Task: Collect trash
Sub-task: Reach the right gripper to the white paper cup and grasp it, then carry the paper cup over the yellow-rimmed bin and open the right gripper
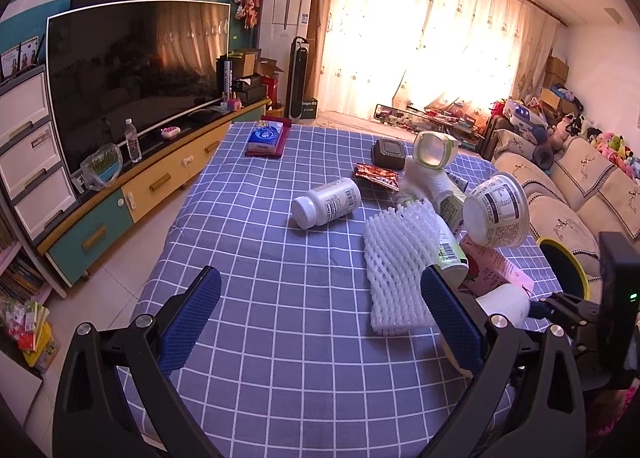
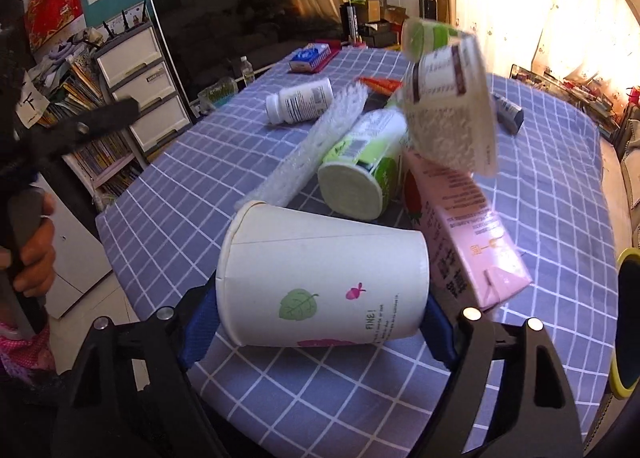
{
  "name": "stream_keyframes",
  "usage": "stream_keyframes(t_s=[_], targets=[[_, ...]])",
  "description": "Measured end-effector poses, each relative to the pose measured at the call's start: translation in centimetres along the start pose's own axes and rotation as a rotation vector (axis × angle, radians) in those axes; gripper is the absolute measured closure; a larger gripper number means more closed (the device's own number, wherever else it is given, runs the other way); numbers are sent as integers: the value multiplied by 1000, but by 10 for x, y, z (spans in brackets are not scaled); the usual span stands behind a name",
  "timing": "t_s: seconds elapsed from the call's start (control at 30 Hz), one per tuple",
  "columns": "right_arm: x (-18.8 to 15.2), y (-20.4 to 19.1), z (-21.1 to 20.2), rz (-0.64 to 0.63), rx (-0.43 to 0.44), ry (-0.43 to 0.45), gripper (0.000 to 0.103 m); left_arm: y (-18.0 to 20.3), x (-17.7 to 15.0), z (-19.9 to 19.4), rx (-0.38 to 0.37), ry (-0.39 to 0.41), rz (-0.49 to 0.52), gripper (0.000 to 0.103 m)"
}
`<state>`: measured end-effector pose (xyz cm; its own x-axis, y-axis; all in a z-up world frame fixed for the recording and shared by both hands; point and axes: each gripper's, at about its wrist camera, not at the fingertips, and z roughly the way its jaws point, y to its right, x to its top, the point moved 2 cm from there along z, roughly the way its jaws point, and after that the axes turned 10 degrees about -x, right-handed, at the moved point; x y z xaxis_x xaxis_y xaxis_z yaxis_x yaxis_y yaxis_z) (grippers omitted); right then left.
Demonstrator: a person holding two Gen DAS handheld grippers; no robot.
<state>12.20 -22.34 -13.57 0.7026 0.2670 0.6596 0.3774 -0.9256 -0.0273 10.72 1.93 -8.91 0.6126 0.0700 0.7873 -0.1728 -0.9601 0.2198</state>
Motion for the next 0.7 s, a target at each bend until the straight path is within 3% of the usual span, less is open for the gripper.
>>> stream_keyframes(t_s=[0.17,0.37,0.53,0.7], targets=[[9,29,-43,61,-43,103,23,10,-1,19,-16,-34,22,5],[5,124,-87,258,-285,194,23,28,2,51,-62,-87,47,5],[-20,229,-78,455,-530,90,23,48,0,81,-93,-137,84,5],[-56,317,-47,611,-635,-71,23,60,-2,99,-110,-161,110,5]])
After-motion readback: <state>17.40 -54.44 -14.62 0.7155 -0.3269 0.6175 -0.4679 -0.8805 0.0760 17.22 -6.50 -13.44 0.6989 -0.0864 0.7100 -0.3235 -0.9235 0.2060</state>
